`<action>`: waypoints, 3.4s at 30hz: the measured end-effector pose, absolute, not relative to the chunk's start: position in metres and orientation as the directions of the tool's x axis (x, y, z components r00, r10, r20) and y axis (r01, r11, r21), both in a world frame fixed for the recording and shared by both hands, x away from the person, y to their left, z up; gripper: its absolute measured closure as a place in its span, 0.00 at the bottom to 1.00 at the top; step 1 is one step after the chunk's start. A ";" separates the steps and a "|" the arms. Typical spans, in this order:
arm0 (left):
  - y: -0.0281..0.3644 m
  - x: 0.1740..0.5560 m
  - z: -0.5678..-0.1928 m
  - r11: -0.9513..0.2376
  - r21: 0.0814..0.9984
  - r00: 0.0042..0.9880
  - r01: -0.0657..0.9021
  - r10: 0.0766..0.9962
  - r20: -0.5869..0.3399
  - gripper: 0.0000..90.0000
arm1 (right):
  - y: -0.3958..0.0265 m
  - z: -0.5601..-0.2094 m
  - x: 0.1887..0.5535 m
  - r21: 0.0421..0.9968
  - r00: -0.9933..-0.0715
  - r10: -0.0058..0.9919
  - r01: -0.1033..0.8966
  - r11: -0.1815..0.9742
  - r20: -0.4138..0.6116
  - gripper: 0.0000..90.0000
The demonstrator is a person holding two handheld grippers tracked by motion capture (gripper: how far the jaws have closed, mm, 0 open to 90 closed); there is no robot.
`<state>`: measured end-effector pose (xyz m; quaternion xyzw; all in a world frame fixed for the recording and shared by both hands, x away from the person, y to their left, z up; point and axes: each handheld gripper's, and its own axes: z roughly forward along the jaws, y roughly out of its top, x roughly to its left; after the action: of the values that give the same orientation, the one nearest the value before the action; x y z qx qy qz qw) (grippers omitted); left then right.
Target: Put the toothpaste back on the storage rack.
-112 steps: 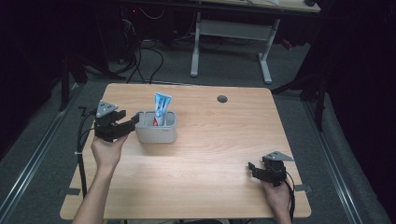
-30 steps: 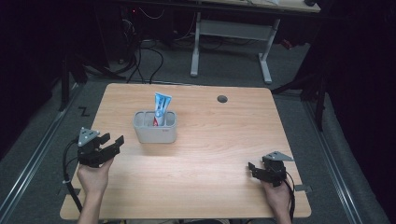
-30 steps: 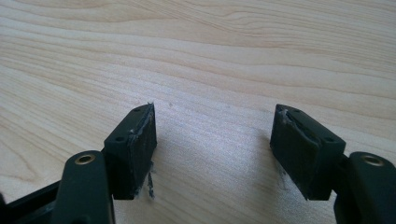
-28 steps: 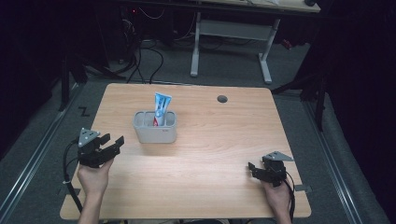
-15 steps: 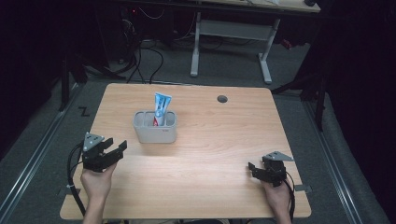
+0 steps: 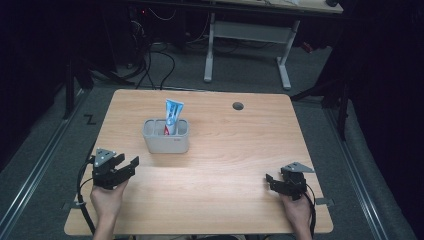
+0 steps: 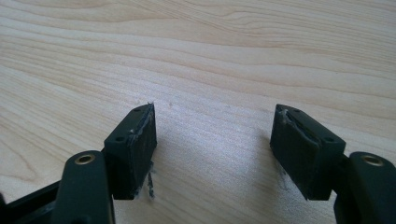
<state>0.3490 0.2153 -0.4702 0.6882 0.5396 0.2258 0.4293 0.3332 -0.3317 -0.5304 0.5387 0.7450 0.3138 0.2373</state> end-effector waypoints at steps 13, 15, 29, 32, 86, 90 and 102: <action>0.212 0.347 -0.484 -0.044 0.816 0.313 0.576 0.935 -0.170 0.48 | -0.332 -0.530 0.333 0.723 -0.306 0.952 0.654 0.221 -0.015 0.35; 0.209 0.348 -0.486 -0.056 0.813 0.319 0.580 0.933 -0.164 0.48 | -0.332 -0.530 0.333 0.722 -0.306 0.952 0.655 0.222 -0.014 0.35; 0.192 0.357 -0.504 -0.053 0.786 0.334 0.616 0.921 -0.199 0.49 | -0.332 -0.530 0.333 0.723 -0.306 0.952 0.654 0.222 -0.015 0.35; 0.190 0.359 -0.507 -0.062 0.782 0.335 0.621 0.922 -0.193 0.49 | -0.332 -0.530 0.333 0.723 -0.306 0.952 0.655 0.221 -0.014 0.35; 0.169 0.372 -0.536 -0.218 0.750 0.347 0.625 0.938 -0.016 0.43 | -0.332 -0.530 0.333 0.722 -0.306 0.952 0.655 0.222 -0.014 0.35; 0.168 0.371 -0.536 -0.224 0.748 0.351 0.625 0.936 -0.013 0.39 | -0.332 -0.530 0.333 0.723 -0.307 0.952 0.655 0.222 -0.014 0.35; 0.168 0.372 -0.536 -0.221 0.747 0.358 0.627 0.933 -0.024 0.36 | -0.332 -0.530 0.333 0.724 -0.305 0.952 0.654 0.220 -0.013 0.35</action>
<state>0.3716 0.1680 -0.5362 0.7489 0.5208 0.2232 0.3436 0.3332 -0.3317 -0.5304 0.5395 0.7442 0.3145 0.2370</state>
